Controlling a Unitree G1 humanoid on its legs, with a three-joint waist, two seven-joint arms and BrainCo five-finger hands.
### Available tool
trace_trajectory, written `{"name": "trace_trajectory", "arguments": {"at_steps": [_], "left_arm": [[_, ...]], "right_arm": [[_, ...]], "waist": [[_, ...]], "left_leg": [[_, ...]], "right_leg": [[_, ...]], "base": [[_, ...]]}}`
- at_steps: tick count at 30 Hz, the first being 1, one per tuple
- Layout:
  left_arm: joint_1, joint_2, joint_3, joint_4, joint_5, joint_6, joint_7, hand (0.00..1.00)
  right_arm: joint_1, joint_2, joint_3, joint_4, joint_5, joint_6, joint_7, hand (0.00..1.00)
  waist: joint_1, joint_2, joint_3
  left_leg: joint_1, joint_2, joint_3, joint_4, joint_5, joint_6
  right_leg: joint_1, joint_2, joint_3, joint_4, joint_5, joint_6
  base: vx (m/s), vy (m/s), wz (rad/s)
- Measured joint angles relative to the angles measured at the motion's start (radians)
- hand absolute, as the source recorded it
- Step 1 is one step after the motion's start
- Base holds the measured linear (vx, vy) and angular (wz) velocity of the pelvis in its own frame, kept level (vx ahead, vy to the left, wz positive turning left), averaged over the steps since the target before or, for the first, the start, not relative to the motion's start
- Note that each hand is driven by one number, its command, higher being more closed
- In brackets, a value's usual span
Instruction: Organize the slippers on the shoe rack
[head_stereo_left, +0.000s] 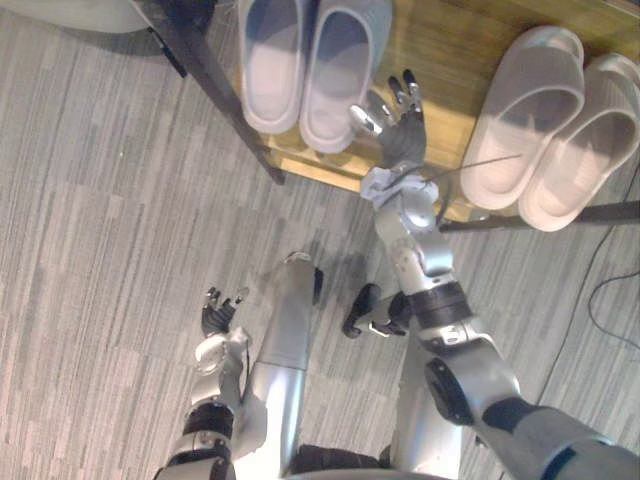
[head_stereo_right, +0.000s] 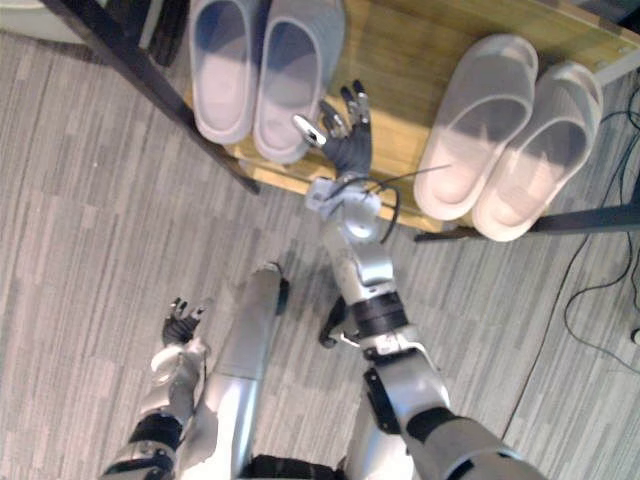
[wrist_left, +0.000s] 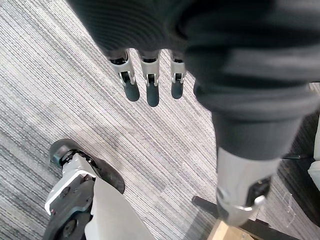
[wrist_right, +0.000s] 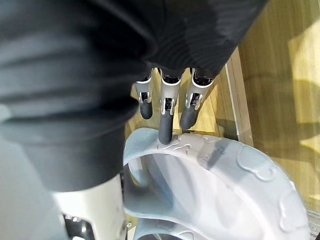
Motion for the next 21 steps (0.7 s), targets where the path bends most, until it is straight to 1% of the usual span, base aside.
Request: {"name": "trace_trajectory", "arguments": {"at_steps": [1, 2, 3, 4, 5, 7, 8, 9, 11, 12, 13, 15, 16, 17, 18, 19, 20, 21], "left_arm": [[0.001, -0.001, 0.001, -0.001, 0.0, 0.0, 0.0, 0.0], [0.006, -0.003, 0.008, -0.001, 0.0, 0.0, -0.002, 0.0], [0.008, -0.004, 0.01, -0.001, 0.0, 0.0, -0.002, 0.0], [0.018, -0.004, 0.013, -0.003, 0.0, 0.001, -0.008, 0.0], [0.023, -0.005, 0.015, -0.003, 0.0, 0.001, -0.013, 0.0], [0.056, -0.009, 0.016, -0.007, 0.002, 0.001, -0.034, 0.0], [0.062, -0.011, 0.016, -0.007, 0.003, 0.002, -0.042, 0.0], [0.096, -0.014, 0.014, -0.009, 0.01, 0.002, -0.061, 0.0], [0.123, -0.006, 0.003, -0.003, 0.013, -0.002, -0.067, 0.0], [0.143, 0.01, -0.013, 0.01, 0.022, -0.003, -0.074, 0.0], [0.156, 0.021, -0.027, 0.02, 0.025, -0.003, -0.085, 0.0], [0.17, 0.035, -0.045, 0.026, 0.033, -0.003, -0.09, 0.0], [0.182, 0.052, -0.067, 0.043, 0.052, -0.003, -0.102, 0.0], [0.204, 0.062, -0.096, 0.075, 0.062, -0.002, -0.114, 0.0], [0.21, 0.064, -0.102, 0.081, 0.063, -0.002, -0.116, 0.0], [0.23, 0.07, -0.13, 0.102, 0.08, -0.001, -0.131, 0.0], [0.237, 0.074, -0.152, 0.11, 0.09, 0.0, -0.135, 0.0], [0.251, 0.077, -0.189, 0.125, 0.102, 0.001, -0.148, 0.0]], "right_arm": [[0.013, 0.0, 0.0, -0.018, -0.006, 0.001, 0.0, 0.0], [0.078, 0.0, -0.001, -0.092, -0.061, 0.003, 0.0, 0.0], [0.088, 0.0, -0.001, -0.101, -0.069, 0.003, 0.0, 0.0], [0.143, 0.0, 0.0, -0.142, -0.115, 0.002, 0.001, 0.0], [0.164, -0.001, 0.001, -0.155, -0.121, 0.002, 0.001, 0.0], [0.273, -0.004, 0.002, -0.186, -0.184, 0.001, 0.016, 0.0], [0.29, -0.004, 0.003, -0.187, -0.194, 0.001, 0.021, 0.0], [0.366, -0.004, 0.01, -0.189, -0.233, 0.001, 0.047, 0.0], [0.438, -0.007, 0.027, -0.192, -0.266, 0.001, 0.069, 0.0], [0.491, -0.015, 0.047, -0.192, -0.284, 0.001, 0.092, 0.0], [0.527, -0.019, 0.06, -0.196, -0.309, 0.002, 0.109, 0.0], [0.578, -0.027, 0.078, -0.211, -0.321, 0.001, 0.129, 0.0], [0.635, -0.036, 0.095, -0.211, -0.357, 0.002, 0.159, 0.0], [0.71, -0.043, 0.11, -0.203, -0.386, 0.002, 0.188, 0.0], [0.726, -0.044, 0.114, -0.201, -0.387, 0.002, 0.194, 0.0], [0.788, -0.047, 0.123, -0.187, -0.414, 0.002, 0.221, 0.0], [0.809, -0.049, 0.125, -0.17, -0.428, 0.001, 0.231, 0.0], [0.847, -0.057, 0.125, -0.128, -0.467, 0.001, 0.254, 0.0]], "waist": [[-0.001, 0.0, 0.0], [-0.008, 0.0, 0.0], [-0.009, 0.0, 0.0], [-0.018, 0.0, 0.0], [-0.021, 0.0, -0.001], [-0.032, -0.001, -0.001], [-0.032, -0.001, -0.001], [-0.039, -0.001, -0.003], [-0.049, -0.001, -0.004], [-0.058, -0.002, -0.006], [-0.063, -0.003, -0.013], [-0.071, -0.004, -0.015], [-0.077, -0.007, -0.026], [-0.079, -0.012, -0.099], [-0.08, -0.014, -0.118], [-0.084, -0.022, -0.174], [-0.088, -0.024, -0.191], [-0.097, -0.033, -0.228]], "left_leg": [[0.003, 0.0, 0.0, 0.0, 0.0, 0.0], [0.028, 0.0, 0.001, -0.007, -0.001, 0.003], [0.032, 0.0, 0.002, -0.009, -0.002, 0.004], [0.063, 0.0, 0.004, -0.022, -0.005, 0.01], [0.077, 0.001, 0.004, -0.03, -0.004, 0.012], [0.163, 0.006, 0.019, -0.096, 0.005, 0.023], [0.178, 0.009, 0.025, -0.11, 0.009, 0.026], [0.252, 0.018, 0.041, -0.185, 0.028, 0.031], [0.327, 0.02, 0.048, -0.262, 0.048, 0.033], [0.388, 0.02, 0.051, -0.326, 0.065, 0.034], [0.426, 0.021, 0.053, -0.37, 0.077, 0.034], [0.484, 0.019, 0.056, -0.426, 0.094, 0.033], [0.551, 0.018, 0.058, -0.49, 0.115, 0.029], [0.577, 0.019, 0.058, -0.547, 0.129, 0.031], [0.581, 0.019, 0.058, -0.558, 0.132, 0.031], [0.64, 0.019, 0.061, -0.628, 0.148, 0.034], [0.683, 0.019, 0.063, -0.668, 0.156, 0.035], [0.746, 0.017, 0.072, -0.741, 0.175, 0.04]], "right_leg": [[0.004, 0.0, 0.0, -0.001, 0.0, 0.0], [0.029, 0.0, 0.0, -0.011, 0.0, 0.0], [0.034, 0.0, 0.0, -0.013, 0.0, 0.0], [0.065, 0.0, -0.001, -0.029, 0.0, 0.0], [0.079, 0.0, -0.003, -0.038, 0.001, 0.0], [0.159, 0.0, -0.004, -0.101, 0.019, 0.001], [0.172, 0.0, -0.004, -0.116, 0.024, 0.0], [0.237, 0.001, -0.007, -0.186, 0.047, 0.006], [0.307, 0.002, -0.014, -0.261, 0.074, -0.004], [0.365, 0.006, -0.021, -0.323, 0.094, -0.005], [0.402, 0.009, -0.024, -0.363, 0.105, -0.002], [0.455, 0.012, -0.03, -0.417, 0.123, -0.003], [0.521, 0.02, -0.036, -0.48, 0.148, -0.008], [0.546, 0.029, -0.04, -0.539, 0.164, -0.004], [0.549, 0.03, -0.04, -0.55, 0.167, -0.001], [0.602, 0.039, -0.037, -0.617, 0.186, 0.008], [0.643, 0.044, -0.037, -0.657, 0.196, 0.013], [0.696, 0.048, -0.036, -0.721, 0.215, 0.019]], "base": [[0.0, 0.0, 0.0], [-0.01, 0.031, 0.01], [-0.02, 0.051, 0.0], [-0.02, 0.038, 0.0], [-0.01, 0.047, 0.0], [0.01, 0.038, -0.04], [0.05, 0.036, -0.14], [0.06, 0.03, -0.12], [0.09, 0.033, -0.06], [0.13, 0.022, 0.01], [0.12, 0.011, 0.02], [0.11, 0.001, 0.03], [0.18, -0.01, 0.04], [0.15, -0.01, 0.03], [0.26, -0.004, -0.03], [0.21, 0.007, -0.06], [0.28, 0.024, -0.09], [0.15, 0.028, -0.06]]}}
